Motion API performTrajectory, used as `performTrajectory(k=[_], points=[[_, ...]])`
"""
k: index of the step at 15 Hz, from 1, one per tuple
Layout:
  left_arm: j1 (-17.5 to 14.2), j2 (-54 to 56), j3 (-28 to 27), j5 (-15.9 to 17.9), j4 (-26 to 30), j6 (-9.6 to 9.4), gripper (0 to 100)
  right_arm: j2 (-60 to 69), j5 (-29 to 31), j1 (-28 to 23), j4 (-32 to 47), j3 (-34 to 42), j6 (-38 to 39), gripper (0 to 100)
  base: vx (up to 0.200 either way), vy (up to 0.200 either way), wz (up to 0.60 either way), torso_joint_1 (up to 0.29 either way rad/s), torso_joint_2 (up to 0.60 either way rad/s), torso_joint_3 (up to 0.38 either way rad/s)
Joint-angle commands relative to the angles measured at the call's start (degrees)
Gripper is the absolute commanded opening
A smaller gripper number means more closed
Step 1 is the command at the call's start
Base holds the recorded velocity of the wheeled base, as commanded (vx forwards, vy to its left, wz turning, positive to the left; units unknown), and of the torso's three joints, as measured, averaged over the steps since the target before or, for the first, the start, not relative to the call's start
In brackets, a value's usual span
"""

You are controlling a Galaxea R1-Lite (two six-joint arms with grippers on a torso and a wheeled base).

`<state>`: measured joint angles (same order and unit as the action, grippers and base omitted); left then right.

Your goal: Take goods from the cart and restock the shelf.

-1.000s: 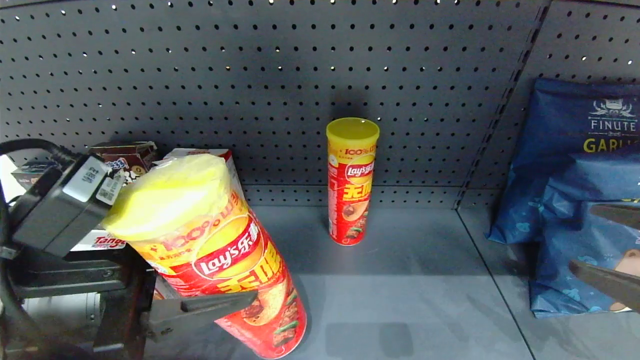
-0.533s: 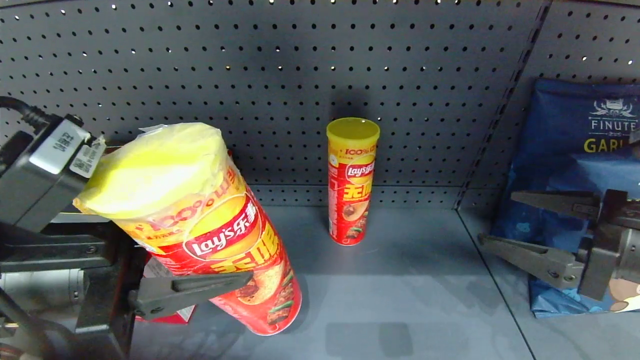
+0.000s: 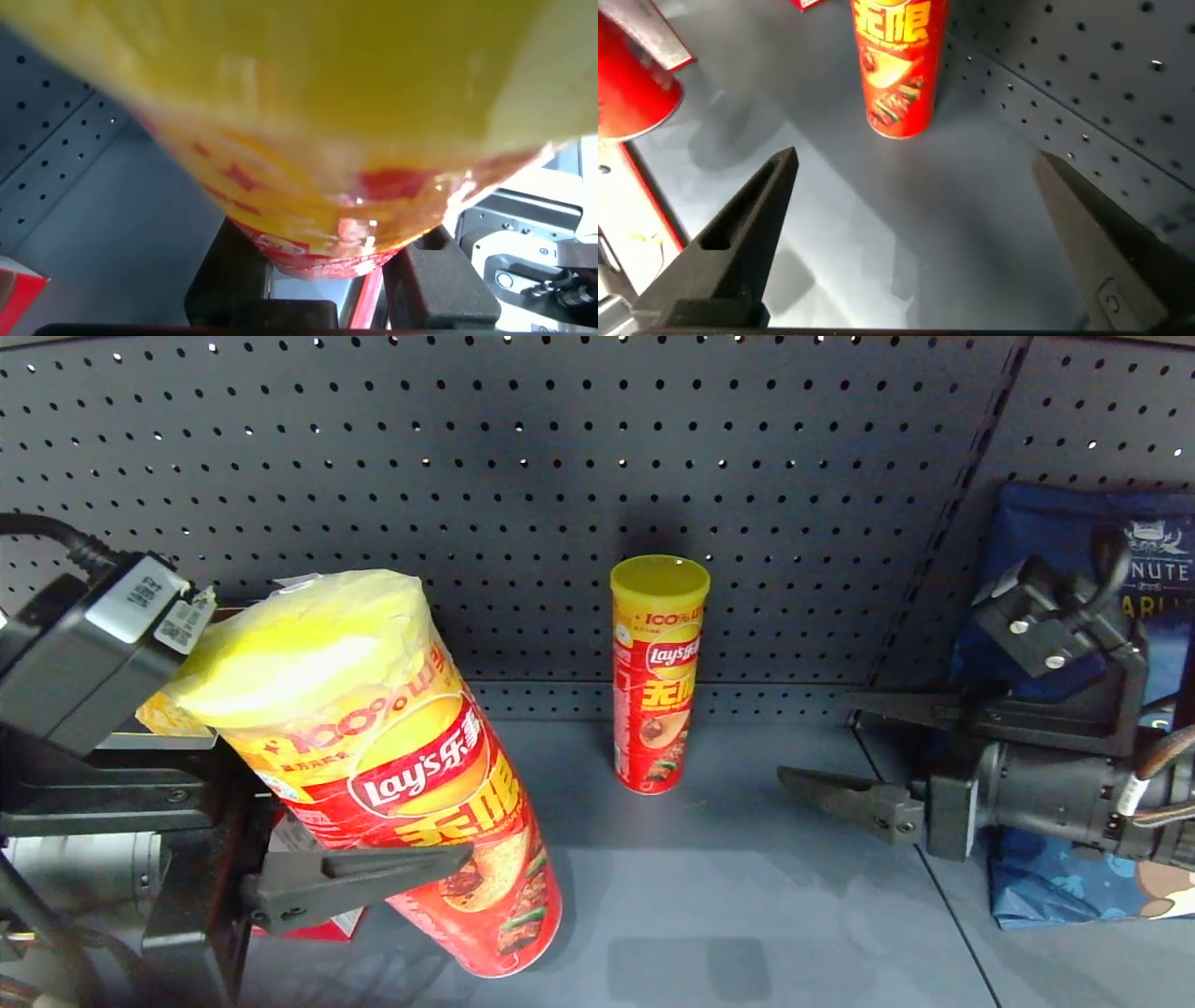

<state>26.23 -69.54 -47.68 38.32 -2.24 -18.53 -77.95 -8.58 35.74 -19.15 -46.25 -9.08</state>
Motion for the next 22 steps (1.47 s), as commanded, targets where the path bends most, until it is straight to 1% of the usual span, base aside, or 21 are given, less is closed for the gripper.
performTrajectory(k=[1,3,4,5,8,10,12,16,22], points=[[0.0,-0.1,0.0,0.0,0.0,-0.02,0,-6.6,1.2,0.2,-3.7,-1.4,0.1,100,0.0,0.0,0.0,0.0,0.0,0.0],[-0.1,-0.1,0.0,0.0,0.0,-0.02,0,-9.8,3.0,0.2,-8.5,-1.3,0.1,100,0.0,0.0,0.0,0.0,0.0,0.0],[-0.1,-0.1,0.0,0.0,-0.1,-0.02,0,-11.8,2.9,0.1,-11.7,-1.4,0.2,100,0.0,0.0,0.0,0.0,0.0,0.0],[-0.1,-0.2,0.0,0.0,-0.1,-0.02,0,-12.8,2.6,0.0,-13.2,-1.3,0.3,100,0.0,0.0,0.0,0.0,0.0,0.0],[-0.2,-0.2,0.0,0.0,-0.1,0.07,0,-16.5,-2.1,-0.7,-17.6,-1.5,0.3,100,0.0,0.0,0.0,0.0,0.0,0.0],[-0.2,-0.2,-0.1,0.0,-0.1,0.07,0,-19.0,-2.4,-1.3,-20.4,-2.1,0.2,100,0.0,0.0,0.0,0.0,0.0,0.0],[-0.2,-0.2,-0.1,0.0,-0.1,0.07,0,-20.0,-2.8,-1.3,-21.1,-2.7,0.2,100,0.0,0.0,0.0,0.0,0.0,0.0],[-0.2,-0.3,-0.2,0.0,-0.1,0.07,0,-23.3,-3.4,-1.3,-21.2,-6.6,0.2,100,0.0,0.0,0.0,0.0,0.0,0.0],[-0.2,-0.3,-0.1,0.0,-0.1,0.07,0,-27.4,-4.6,-0.9,-23.2,-8.7,0.3,100,0.0,0.0,0.0,0.0,0.0,0.0]])
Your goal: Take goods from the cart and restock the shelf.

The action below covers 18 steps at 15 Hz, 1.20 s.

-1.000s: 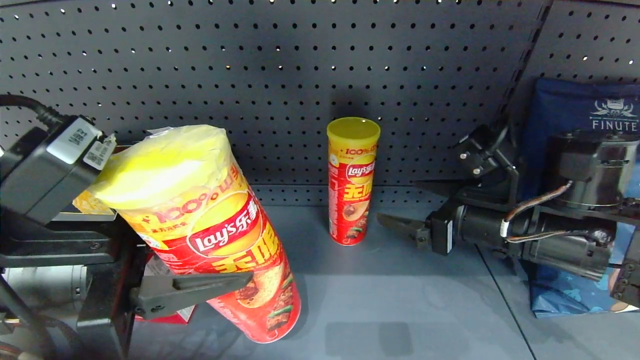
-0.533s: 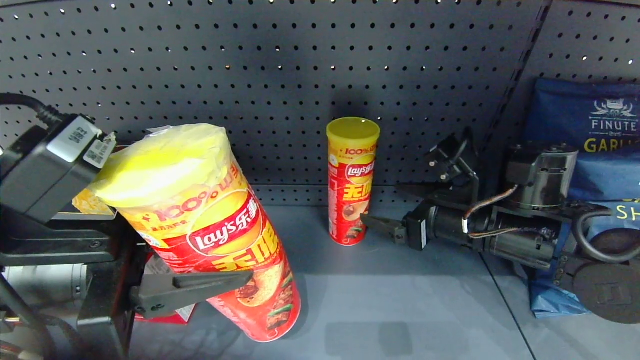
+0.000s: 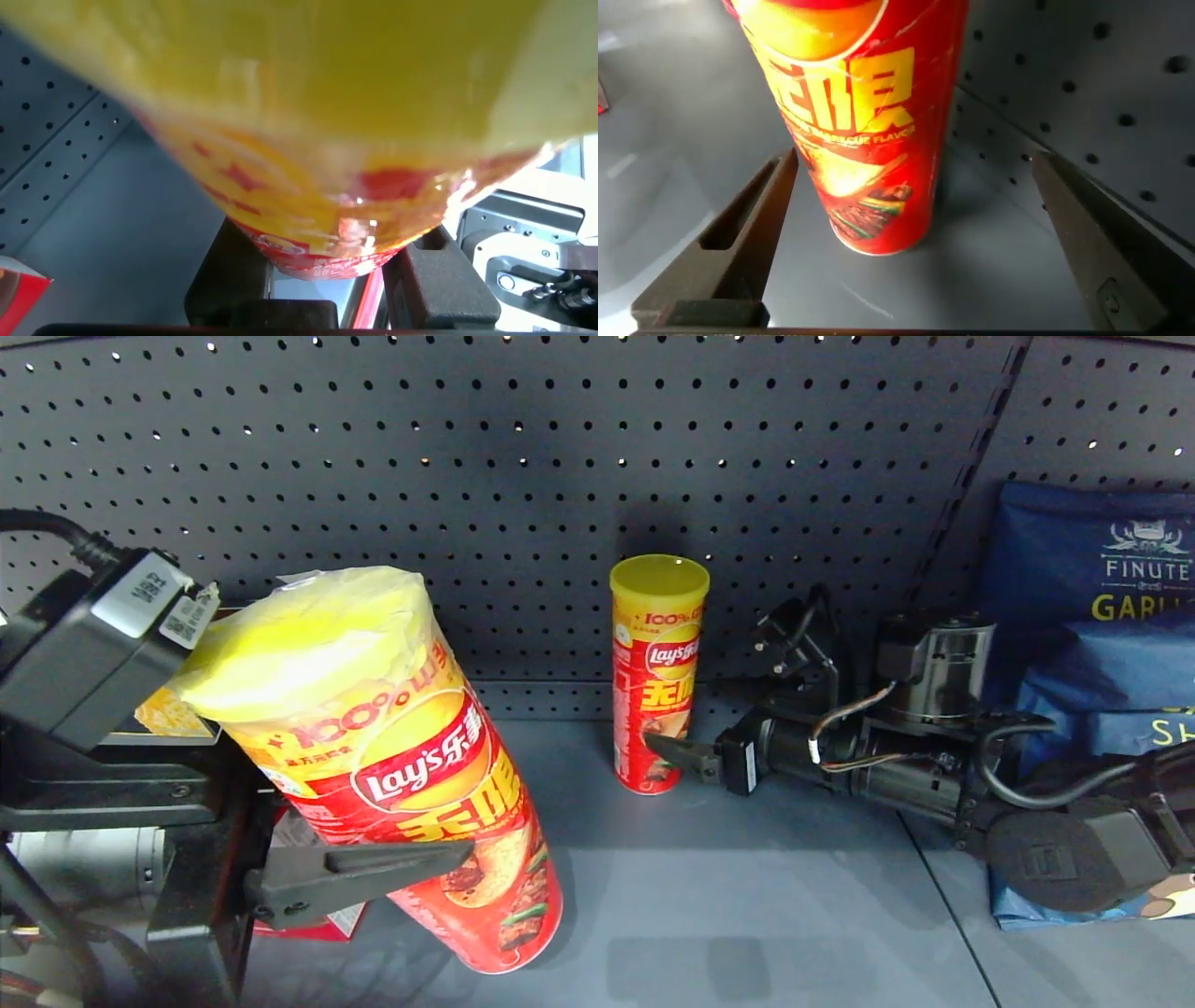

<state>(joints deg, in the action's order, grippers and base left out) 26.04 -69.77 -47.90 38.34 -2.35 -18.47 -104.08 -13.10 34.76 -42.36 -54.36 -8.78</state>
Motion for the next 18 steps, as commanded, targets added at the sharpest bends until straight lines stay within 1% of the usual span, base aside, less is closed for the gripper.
performTrajectory(k=[1,11,12,18], points=[[0.1,-0.1,0.1,0.1,0.0,0.01,0,-1.8,-0.2,0.0,-0.2,-0.9,0.0,100,0.0,0.0,0.0,0.0,0.0,0.0],[0.1,-0.2,0.4,0.1,-0.1,0.01,0,-7.3,-0.2,1.2,-0.4,-5.2,-0.1,100,0.0,0.0,0.0,0.0,0.0,0.0],[0.1,-0.2,0.5,0.1,-0.1,0.01,0,-8.1,-0.3,1.2,-1.6,-5.3,-0.1,0,0.0,0.0,0.0,0.0,0.0,0.0],[0.0,-0.2,0.5,0.1,-0.1,0.01,0,-7.1,-0.2,3.5,-2.4,-4.9,0.0,0,0.0,0.0,0.0,0.0,0.0,0.0]])
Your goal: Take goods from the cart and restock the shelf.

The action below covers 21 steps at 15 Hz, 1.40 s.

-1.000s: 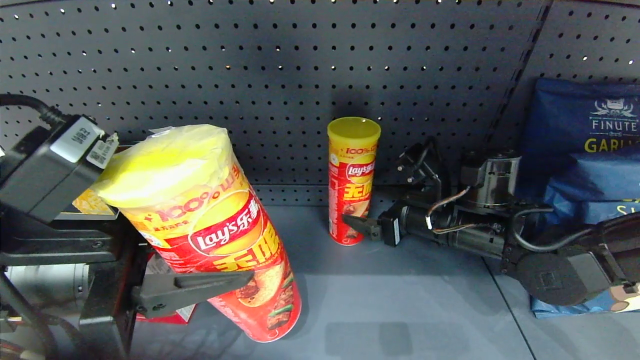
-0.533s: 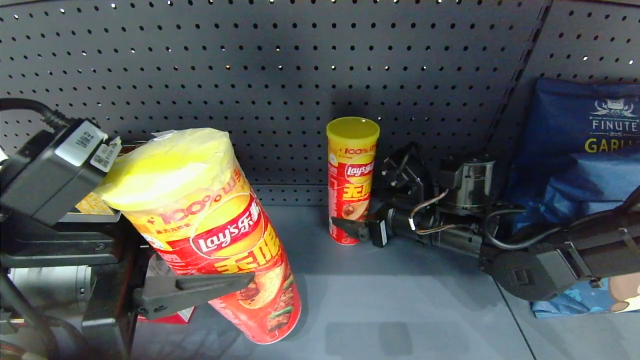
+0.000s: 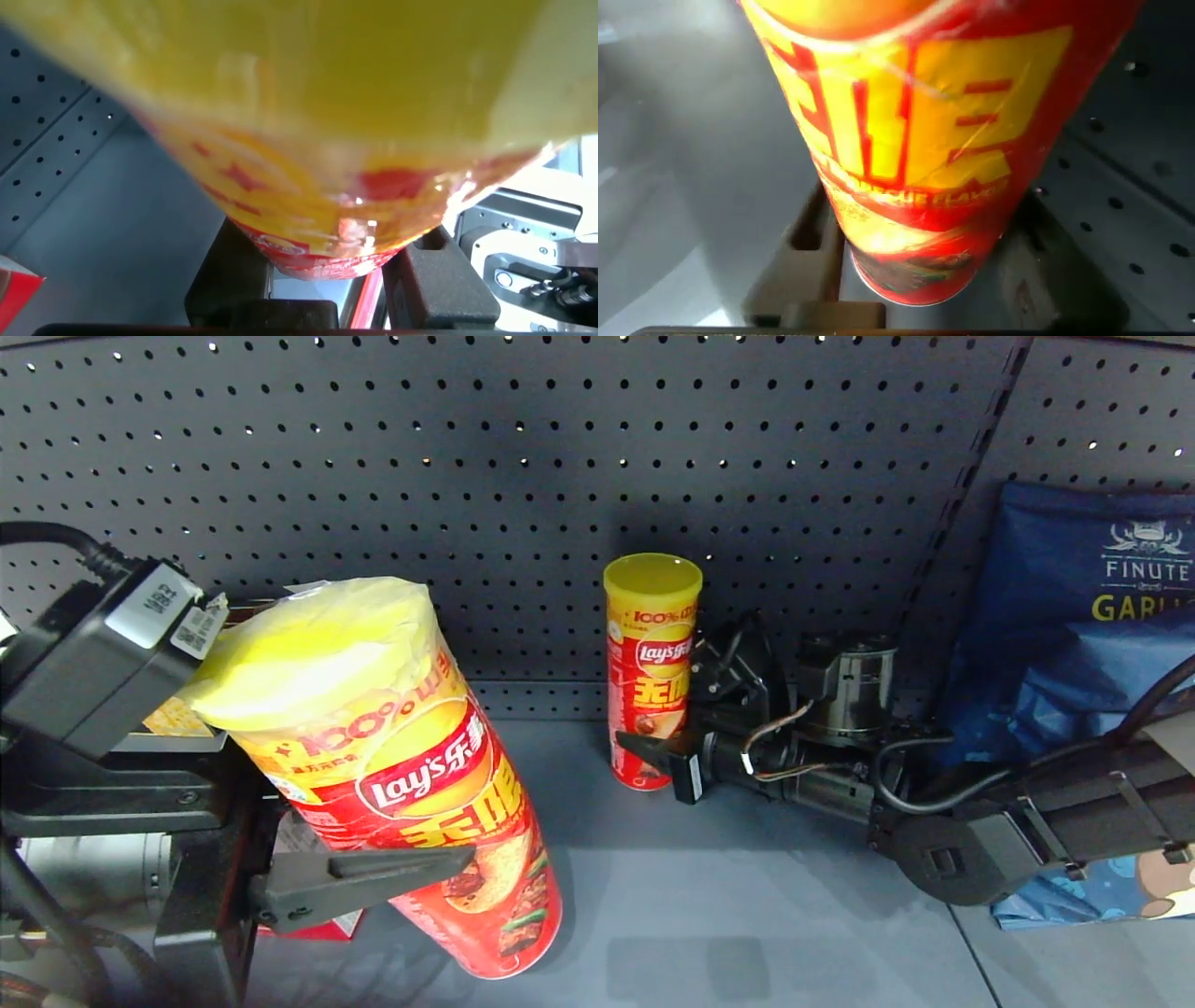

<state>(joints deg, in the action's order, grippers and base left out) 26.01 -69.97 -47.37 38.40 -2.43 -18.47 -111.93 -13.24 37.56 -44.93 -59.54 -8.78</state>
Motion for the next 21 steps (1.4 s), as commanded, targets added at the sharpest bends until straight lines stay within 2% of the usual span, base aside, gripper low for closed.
performTrajectory(k=[1,6,8,11,14,16,21], points=[[0.0,0.0,0.0,0.0,0.0,0.01,0,1.8,0.6,1.1,0.3,0.7,0.0,0,0.0,0.0,0.0,0.0,0.0,0.0],[0.0,0.1,-0.1,0.2,0.0,0.54,0,14.1,6.9,3.7,5.8,8.1,0.1,0,0.0,0.0,0.0,0.0,0.0,0.0],[0.2,0.1,-0.4,0.2,0.1,1.15,0,18.7,10.1,4.4,4.9,13.4,1.6,0,0.0,0.0,0.0,0.0,0.0,0.0],[0.1,0.1,-0.3,0.1,0.1,2.21,0,24.7,11.2,8.1,4.8,20.8,5.3,0,0.0,0.0,0.0,0.0,0.0,0.0],[0.1,0.0,-0.6,-0.1,0.0,2.82,0,26.2,12.7,9.9,-0.5,26.7,5.7,0,0.0,0.0,0.0,0.0,0.0,0.0],[0.1,0.1,-0.9,-1.5,0.1,2.91,0,26.1,12.4,10.0,-4.9,31.9,5.9,0,0.0,0.0,0.0,0.0,0.0,0.0],[0.3,0.4,-0.7,-2.5,0.1,3.0,0,24.7,12.5,12.0,-6.2,33.8,7.3,0,0.0,0.0,0.0,0.0,0.0,0.0]])
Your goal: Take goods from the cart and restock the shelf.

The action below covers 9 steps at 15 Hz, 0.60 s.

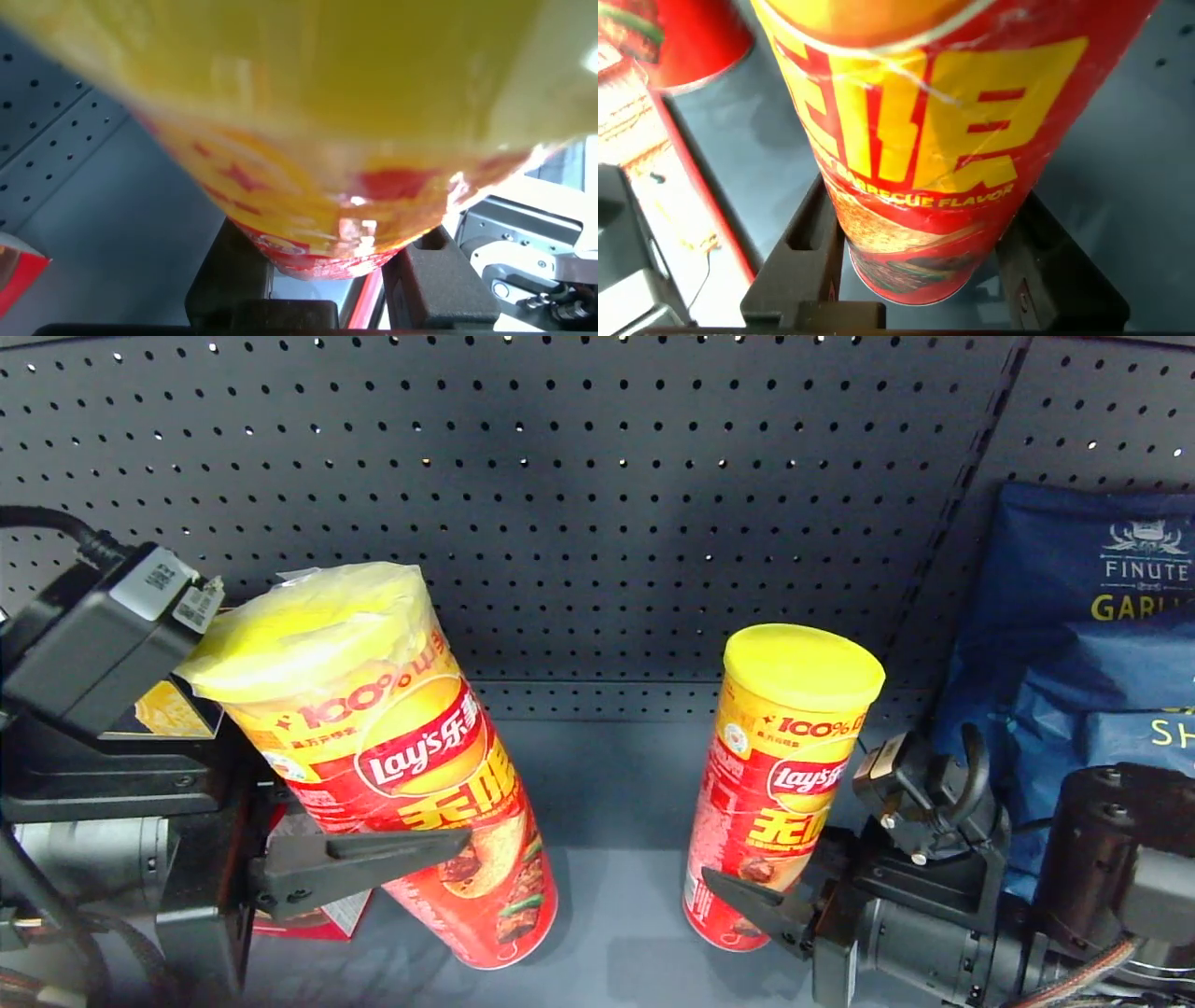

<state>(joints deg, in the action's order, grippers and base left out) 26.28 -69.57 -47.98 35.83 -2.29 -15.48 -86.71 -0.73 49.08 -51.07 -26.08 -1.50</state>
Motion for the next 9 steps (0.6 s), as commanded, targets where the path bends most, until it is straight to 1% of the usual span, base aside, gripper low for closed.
performTrajectory(k=[1,5,7,9], points=[[0.0,0.0,-0.1,0.0,-0.1,0.01,0,-0.7,0.0,0.5,-0.1,0.4,0.0,0,0.0,0.0,0.0,0.0,0.0,0.0],[-0.1,0.1,0.3,-0.6,0.0,0.01,0,-2.6,0.3,1.3,-1.8,0.5,-0.3,0,0.0,0.0,0.0,0.0,0.0,0.0],[-0.1,0.0,0.3,-0.6,-0.1,0.01,0,-2.8,1.9,2.5,-2.0,0.4,-0.3,0,0.0,0.0,0.0,0.0,0.0,0.0],[-0.1,-0.1,0.4,-0.5,-0.1,-0.07,0,-2.8,2.2,3.1,-2.0,0.9,-0.4,0,0.0,0.0,0.0,0.0,0.0,0.0]])
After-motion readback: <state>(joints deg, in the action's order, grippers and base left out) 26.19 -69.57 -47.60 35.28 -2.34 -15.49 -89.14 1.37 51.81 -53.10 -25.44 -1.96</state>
